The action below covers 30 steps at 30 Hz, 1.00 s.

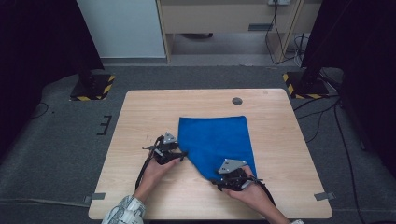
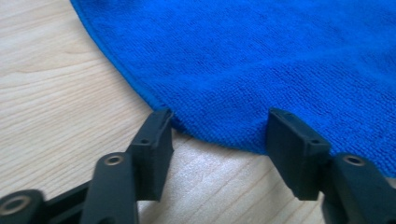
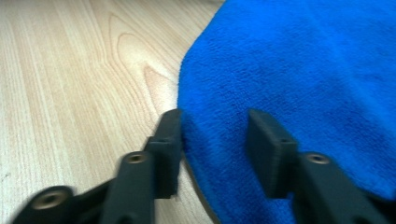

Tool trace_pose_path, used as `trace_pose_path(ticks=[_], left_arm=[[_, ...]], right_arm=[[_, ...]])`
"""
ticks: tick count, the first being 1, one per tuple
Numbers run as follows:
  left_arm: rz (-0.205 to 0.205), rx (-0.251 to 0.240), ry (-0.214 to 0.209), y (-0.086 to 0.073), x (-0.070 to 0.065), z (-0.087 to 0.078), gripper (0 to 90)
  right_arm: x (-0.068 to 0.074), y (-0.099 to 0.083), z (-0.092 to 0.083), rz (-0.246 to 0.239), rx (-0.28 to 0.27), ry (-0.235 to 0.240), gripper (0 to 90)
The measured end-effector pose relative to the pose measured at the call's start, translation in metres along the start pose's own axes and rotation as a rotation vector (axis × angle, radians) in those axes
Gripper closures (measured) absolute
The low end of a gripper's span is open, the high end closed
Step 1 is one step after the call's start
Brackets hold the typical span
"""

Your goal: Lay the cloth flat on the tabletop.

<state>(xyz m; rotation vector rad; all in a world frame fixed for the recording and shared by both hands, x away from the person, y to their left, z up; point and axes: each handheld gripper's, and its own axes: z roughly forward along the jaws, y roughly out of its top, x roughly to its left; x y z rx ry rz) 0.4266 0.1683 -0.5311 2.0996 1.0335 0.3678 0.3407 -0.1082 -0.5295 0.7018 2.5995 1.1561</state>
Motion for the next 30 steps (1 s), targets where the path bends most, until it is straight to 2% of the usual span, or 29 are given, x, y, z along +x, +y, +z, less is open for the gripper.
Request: trace_pose_path(ticks=[6, 8, 11, 12, 17, 19, 21, 22, 23, 27, 29, 30], left_arm=[[0.024, 0.005, 0.003, 0.002, -0.002, 0.002, 64.4], [0.027, 0.006, -0.002, 0.003, -0.003, 0.002, 71.1], [0.041, -0.001, -0.02, 0.006, -0.005, 0.006, 82.7], [0.048, 0.0, -0.022, 0.007, -0.006, 0.007, 84.0], [0.031, -0.014, -0.03, 0.019, -0.008, 0.006, 84.4], [0.049, -0.013, -0.019, 0.027, -0.009, 0.005, 83.9], [0.028, -0.025, -0.029, 0.036, -0.008, 0.004, 83.7], [0.028, -0.025, -0.029, 0.036, -0.008, 0.004, 83.7], [0.003, -0.037, -0.041, 0.047, -0.005, 0.006, 83.6], [0.002, -0.012, -0.039, 0.063, -0.007, 0.021, 83.4], [0.002, -0.006, -0.035, 0.066, -0.008, 0.025, 83.2], [0.002, 0.002, -0.029, 0.071, -0.011, 0.035, 82.5]], right_arm=[[-0.002, 0.0, 0.001, -0.008, 0.003, 0.006, 85.1], [-0.003, 0.0, 0.001, -0.008, 0.002, 0.013, 86.1], [-0.007, 0.003, -0.004, 0.015, -0.029, 0.024, 87.2], [-0.008, 0.004, -0.005, 0.019, -0.037, 0.024, 87.2], [-0.019, 0.007, -0.016, 0.063, -0.089, 0.02, 87.1], [-0.026, 0.008, -0.02, 0.084, -0.104, 0.005, 86.8], [-0.035, 0.007, -0.024, 0.115, -0.117, -0.014, 86.7], [-0.035, 0.007, -0.024, 0.115, -0.117, -0.014, 86.7], [-0.046, 0.005, -0.027, 0.153, -0.129, -0.037, 86.6], [-0.062, -0.002, -0.027, 0.193, -0.106, -0.082, 86.4], [-0.065, -0.004, -0.026, 0.202, -0.09, -0.092, 86.4], [-0.07, -0.008, -0.024, 0.214, -0.064, -0.109, 86.3]])
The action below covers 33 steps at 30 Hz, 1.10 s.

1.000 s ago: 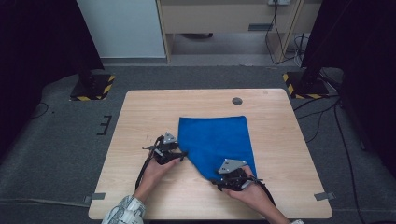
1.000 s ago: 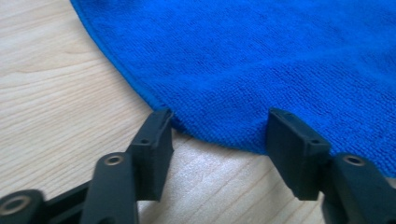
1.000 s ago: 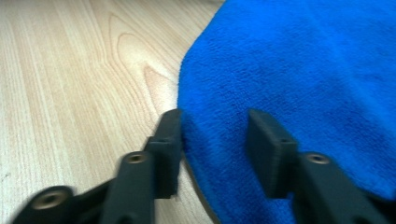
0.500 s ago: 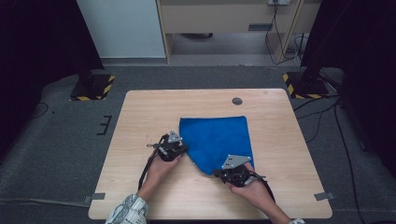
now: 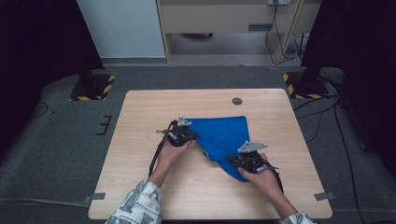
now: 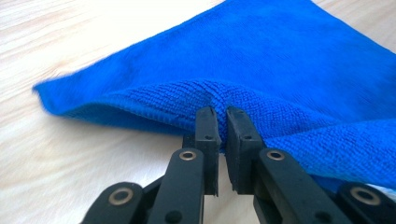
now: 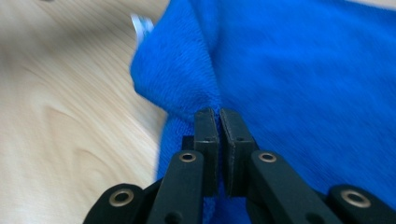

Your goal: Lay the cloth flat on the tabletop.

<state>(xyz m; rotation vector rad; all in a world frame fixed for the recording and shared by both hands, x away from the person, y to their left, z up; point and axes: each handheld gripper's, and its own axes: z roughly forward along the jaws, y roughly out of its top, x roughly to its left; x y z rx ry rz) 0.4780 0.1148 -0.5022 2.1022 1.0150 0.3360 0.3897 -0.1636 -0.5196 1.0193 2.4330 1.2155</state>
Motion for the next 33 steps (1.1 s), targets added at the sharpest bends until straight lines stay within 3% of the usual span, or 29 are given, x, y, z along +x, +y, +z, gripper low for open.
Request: trace_pose_path(ticks=[5, 8, 11, 17, 21, 22, 23, 26, 28, 29, 31, 33], left_arm=[[0.016, -0.012, 0.029, 0.004, -0.008, 0.022, 71.2], [0.012, -0.046, 0.039, 0.006, -0.013, 0.022, 57.4], [0.01, -0.077, 0.031, 0.007, -0.015, 0.016, 54.3], [0.027, -0.118, -0.01, 0.004, -0.022, -0.007, 52.4], [0.038, -0.144, -0.053, -0.012, -0.027, -0.022, 50.8], [0.038, -0.144, -0.053, -0.012, -0.027, -0.022, 50.2], [0.041, -0.143, -0.084, -0.02, -0.029, -0.024, 49.2], [0.064, -0.129, -0.095, -0.025, -0.032, -0.025, 44.5], [0.079, -0.126, -0.144, -0.03, -0.037, -0.022, 41.0], [0.079, -0.126, -0.144, -0.03, -0.037, -0.022, 40.8], [0.101, -0.107, -0.175, -0.034, -0.042, -0.019, 40.4], [0.125, -0.076, -0.175, -0.037, -0.048, -0.013, 38.3]], right_arm=[[-0.009, -0.006, 0.002, 0.02, 0.037, -0.031, 82.8], [-0.012, -0.009, 0.003, 0.022, 0.054, -0.039, 80.3], [-0.013, -0.009, 0.004, 0.022, 0.057, -0.043, 79.3], [-0.012, -0.01, 0.004, 0.028, 0.06, -0.045, 78.2], [-0.012, -0.01, 0.004, 0.03, 0.059, -0.045, 78.2], [-0.012, -0.01, 0.004, 0.031, 0.059, -0.044, 78.2], [-0.013, -0.01, 0.004, 0.032, 0.059, -0.041, 78.2], [-0.013, -0.01, 0.004, 0.033, 0.058, -0.043, 78.1], [-0.013, -0.01, 0.004, 0.035, 0.058, -0.042, 77.8], [-0.013, -0.01, 0.004, 0.035, 0.059, -0.039, 77.7], [-0.013, -0.01, 0.004, 0.036, 0.058, -0.043, 77.6], [-0.012, -0.01, 0.004, 0.035, 0.057, -0.044, 77.3]])
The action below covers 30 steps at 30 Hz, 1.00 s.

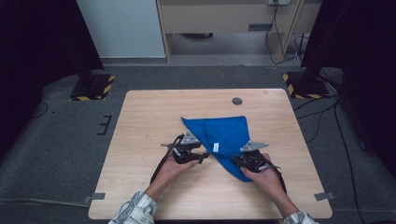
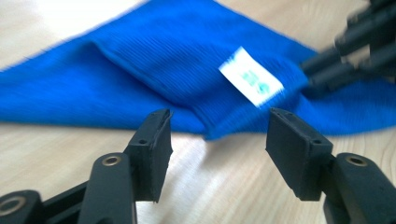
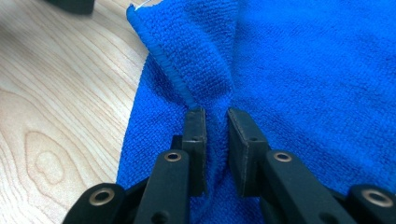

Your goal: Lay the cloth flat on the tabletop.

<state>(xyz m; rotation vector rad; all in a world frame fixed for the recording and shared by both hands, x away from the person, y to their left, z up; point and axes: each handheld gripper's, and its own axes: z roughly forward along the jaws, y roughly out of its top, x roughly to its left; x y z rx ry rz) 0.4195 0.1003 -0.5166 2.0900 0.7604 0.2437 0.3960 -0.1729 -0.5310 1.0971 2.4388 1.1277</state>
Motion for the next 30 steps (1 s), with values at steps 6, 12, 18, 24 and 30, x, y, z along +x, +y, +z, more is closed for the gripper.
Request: trace_pose_path(ticks=[6, 12, 18, 24, 30], left_arm=[[0.017, 0.037, 0.025, -0.004, -0.002, 0.014, 37.2], [0.006, 0.03, 0.008, -0.001, 0.0, 0.021, 41.1], [0.027, 0.067, 0.026, 0.003, 0.002, 0.03, 69.0], [0.013, 0.044, 0.032, 0.005, 0.002, 0.019, 87.2], [0.046, 0.07, 0.056, 0.0, -0.002, 0.003, 87.0]], right_arm=[[-0.001, 0.0, 0.0, -0.003, -0.004, 0.006, 77.1], [0.002, 0.001, -0.001, 0.004, -0.013, 0.015, 76.9], [0.004, 0.003, -0.003, -0.003, -0.037, 0.021, 75.7], [0.005, 0.005, -0.012, 0.014, -0.062, 0.029, 59.5], [0.004, 0.006, -0.024, 0.015, -0.11, 0.027, 34.5]])
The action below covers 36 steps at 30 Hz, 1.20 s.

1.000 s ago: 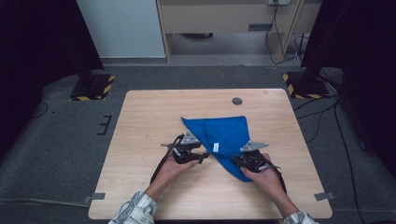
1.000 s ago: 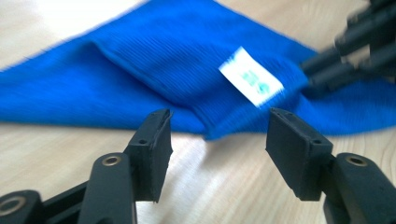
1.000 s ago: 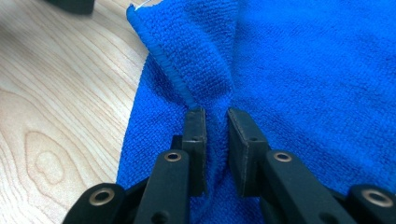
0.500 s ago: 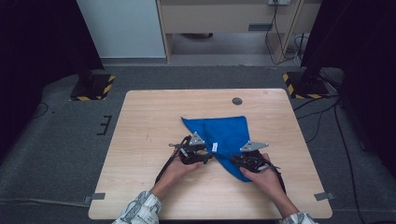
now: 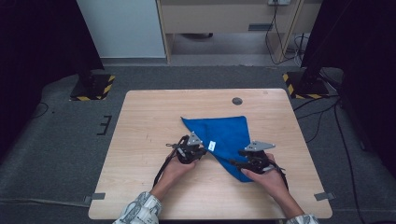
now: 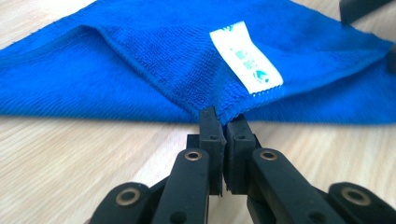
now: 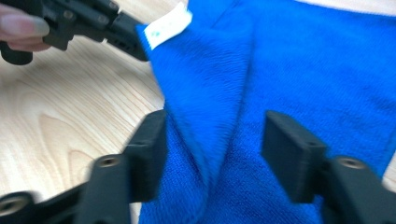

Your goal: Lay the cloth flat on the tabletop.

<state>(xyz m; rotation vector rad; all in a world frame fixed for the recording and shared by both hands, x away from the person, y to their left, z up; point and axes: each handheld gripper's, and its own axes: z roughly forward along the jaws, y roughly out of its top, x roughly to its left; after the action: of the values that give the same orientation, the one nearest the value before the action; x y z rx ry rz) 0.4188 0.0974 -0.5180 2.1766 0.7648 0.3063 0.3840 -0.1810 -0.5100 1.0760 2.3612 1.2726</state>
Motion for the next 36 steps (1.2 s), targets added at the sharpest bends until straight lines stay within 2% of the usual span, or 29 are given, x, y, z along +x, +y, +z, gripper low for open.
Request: trace_pose_path(ticks=[1, 3, 6, 7, 8, 9, 13, 16, 20, 27, 36], left_arm=[[0.008, 0.004, 0.011, -0.003, -0.001, -0.009, 86.9], [0.003, 0.005, 0.023, -0.006, -0.001, -0.019, 86.9], [0.007, 0.01, 0.036, -0.011, 0.0, -0.028, 86.9], [0.012, 0.025, 0.054, -0.017, 0.001, -0.037, 87.0], [0.012, 0.025, 0.054, -0.017, 0.001, -0.037, 86.9], [0.009, 0.042, 0.07, -0.025, 0.002, -0.046, 86.9], [0.005, 0.053, 0.085, -0.036, 0.005, -0.058, 86.6], [0.021, 0.077, 0.103, -0.041, 0.002, -0.063, 86.5], [0.03, 0.098, 0.108, -0.047, -0.002, -0.069, 86.5], [0.023, 0.113, 0.111, -0.059, -0.008, -0.088, 85.8], [0.032, 0.146, 0.084, -0.069, -0.027, -0.1, 84.6]], right_arm=[[-0.003, 0.0, -0.005, 0.003, -0.013, 0.0, 31.0], [-0.007, -0.001, -0.008, 0.017, -0.02, -0.009, 29.9], [-0.012, -0.003, -0.009, 0.036, -0.013, -0.034, 29.5], [-0.016, -0.006, -0.009, 0.052, -0.001, -0.055, 29.0], [-0.016, -0.006, -0.009, 0.052, -0.001, -0.055, 29.0], [-0.02, -0.008, -0.008, 0.046, 0.016, -0.09, 28.9], [-0.023, -0.013, -0.003, 0.048, 0.065, -0.132, 27.9], [-0.023, -0.018, 0.002, 0.027, 0.114, -0.155, 26.3], [-0.016, -0.023, 0.003, 0.005, 0.135, -0.168, 24.7], [-0.006, -0.027, -0.001, -0.002, 0.145, -0.189, 24.8], [-0.008, -0.028, -0.002, -0.001, 0.144, -0.175, 24.5]])
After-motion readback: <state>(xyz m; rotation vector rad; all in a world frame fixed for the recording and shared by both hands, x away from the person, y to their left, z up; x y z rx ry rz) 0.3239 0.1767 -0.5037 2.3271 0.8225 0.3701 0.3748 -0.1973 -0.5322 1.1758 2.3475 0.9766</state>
